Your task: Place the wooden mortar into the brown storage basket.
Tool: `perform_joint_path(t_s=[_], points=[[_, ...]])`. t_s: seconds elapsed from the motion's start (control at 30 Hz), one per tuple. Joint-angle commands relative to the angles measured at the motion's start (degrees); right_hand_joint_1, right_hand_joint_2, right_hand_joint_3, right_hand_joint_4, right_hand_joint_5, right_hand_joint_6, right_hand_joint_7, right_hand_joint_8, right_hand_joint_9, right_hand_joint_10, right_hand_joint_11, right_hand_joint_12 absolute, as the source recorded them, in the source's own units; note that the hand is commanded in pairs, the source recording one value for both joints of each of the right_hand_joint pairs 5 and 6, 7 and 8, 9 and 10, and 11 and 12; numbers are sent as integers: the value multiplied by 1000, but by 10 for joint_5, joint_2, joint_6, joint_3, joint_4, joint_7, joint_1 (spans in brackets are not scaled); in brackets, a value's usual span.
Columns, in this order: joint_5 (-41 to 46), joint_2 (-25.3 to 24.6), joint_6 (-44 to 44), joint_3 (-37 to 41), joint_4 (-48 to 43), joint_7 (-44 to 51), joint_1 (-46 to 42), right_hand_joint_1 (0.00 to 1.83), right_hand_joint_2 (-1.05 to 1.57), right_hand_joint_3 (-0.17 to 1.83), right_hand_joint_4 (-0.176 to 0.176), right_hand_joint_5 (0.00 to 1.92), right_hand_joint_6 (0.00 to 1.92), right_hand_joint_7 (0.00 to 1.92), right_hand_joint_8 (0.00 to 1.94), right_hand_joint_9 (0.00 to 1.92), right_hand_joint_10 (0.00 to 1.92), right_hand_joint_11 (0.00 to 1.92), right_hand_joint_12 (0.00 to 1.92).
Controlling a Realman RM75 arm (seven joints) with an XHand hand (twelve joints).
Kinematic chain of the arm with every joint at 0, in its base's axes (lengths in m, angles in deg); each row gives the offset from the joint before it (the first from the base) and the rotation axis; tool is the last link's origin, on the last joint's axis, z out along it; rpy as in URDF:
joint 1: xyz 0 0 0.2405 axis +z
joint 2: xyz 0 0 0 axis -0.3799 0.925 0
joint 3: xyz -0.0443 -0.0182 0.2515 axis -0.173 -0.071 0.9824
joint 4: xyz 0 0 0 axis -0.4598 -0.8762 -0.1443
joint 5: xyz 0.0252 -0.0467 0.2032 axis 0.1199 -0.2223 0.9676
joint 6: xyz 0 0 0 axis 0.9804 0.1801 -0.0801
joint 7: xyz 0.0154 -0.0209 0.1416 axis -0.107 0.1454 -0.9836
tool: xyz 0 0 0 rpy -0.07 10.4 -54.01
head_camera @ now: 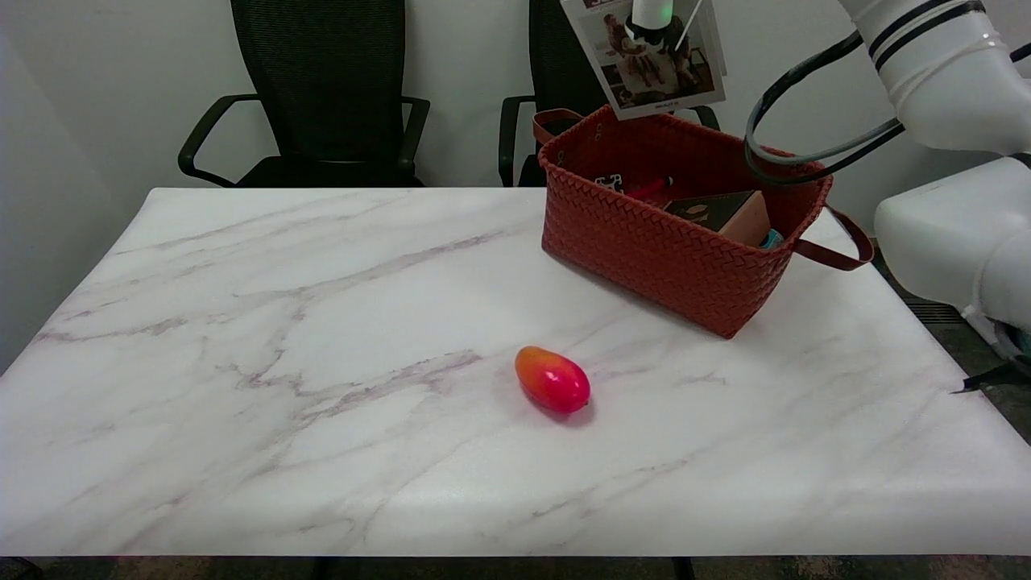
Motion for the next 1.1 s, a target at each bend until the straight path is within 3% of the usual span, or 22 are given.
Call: perform_joint_path(t_s=[0.03,0.23,1.1], points=[[8,30,52,6,13,-31,-60,1325,296,1833,0,1048,1048,1424,1424,1483,1483,1469,1469],[51,32,114,6,43,-25,-84,1321,312,1833,0,1052,1052,1427,1427,1485,1485,1472,1472],[117,37,181,6,51,-21,-171,1335,298,1833,0,944,944,1385,1385,1432,1432,1436,1436]])
